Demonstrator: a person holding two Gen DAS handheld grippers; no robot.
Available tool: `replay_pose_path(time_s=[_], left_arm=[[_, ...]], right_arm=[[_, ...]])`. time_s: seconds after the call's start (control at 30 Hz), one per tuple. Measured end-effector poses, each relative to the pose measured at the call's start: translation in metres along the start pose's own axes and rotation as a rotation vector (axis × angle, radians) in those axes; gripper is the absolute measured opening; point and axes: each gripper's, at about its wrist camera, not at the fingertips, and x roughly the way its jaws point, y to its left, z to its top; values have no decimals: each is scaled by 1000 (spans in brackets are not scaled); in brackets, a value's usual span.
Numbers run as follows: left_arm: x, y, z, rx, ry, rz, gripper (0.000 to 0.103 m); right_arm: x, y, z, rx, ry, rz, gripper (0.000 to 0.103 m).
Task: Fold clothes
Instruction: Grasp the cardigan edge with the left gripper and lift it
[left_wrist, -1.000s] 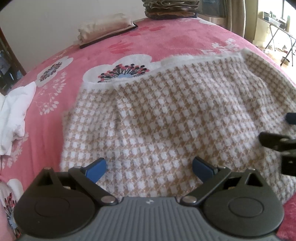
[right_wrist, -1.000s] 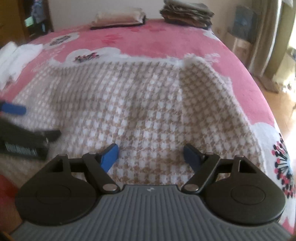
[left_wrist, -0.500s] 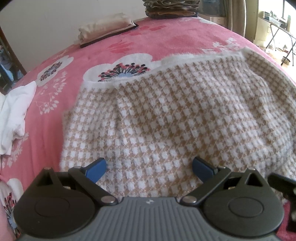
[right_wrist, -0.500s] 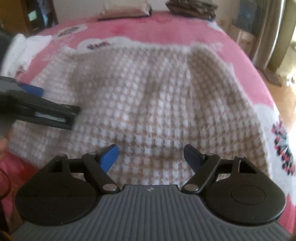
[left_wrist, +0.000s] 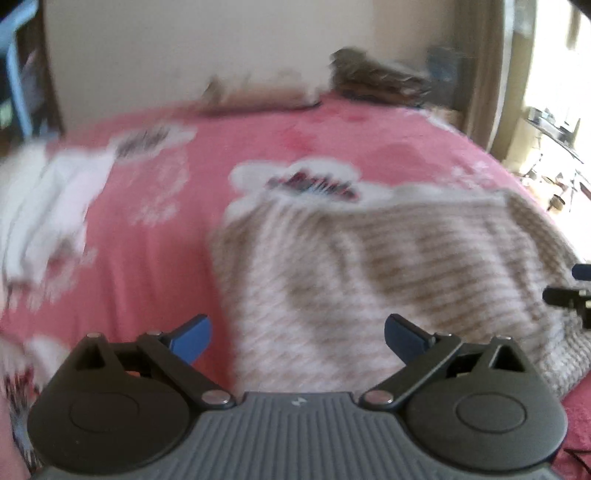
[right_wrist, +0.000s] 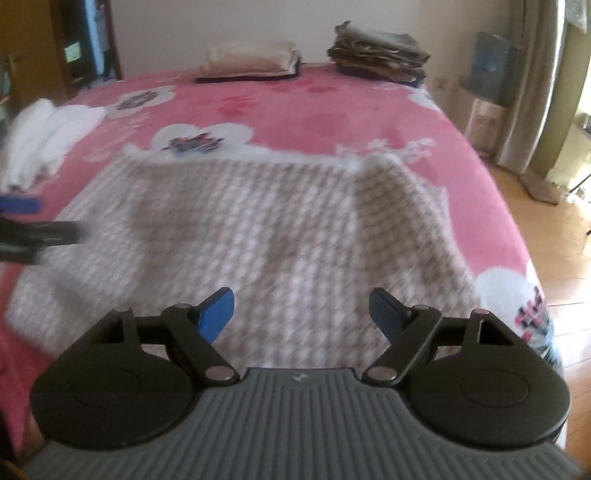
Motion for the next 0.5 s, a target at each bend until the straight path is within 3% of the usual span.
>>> replay_pose_path(time_s=[0.1,0.2,0.5], left_arm=[[15,29,-7,-125,94,-47,100],[30,44,-13,-187,155,-116,92],[73,61,10,-258,121,-207,90]], right_arm=[[19,-5,0,-8,-16,-6,81],[40,-5,-12,-7,15,4,86],[38,-5,-14,-4,7,1,86]])
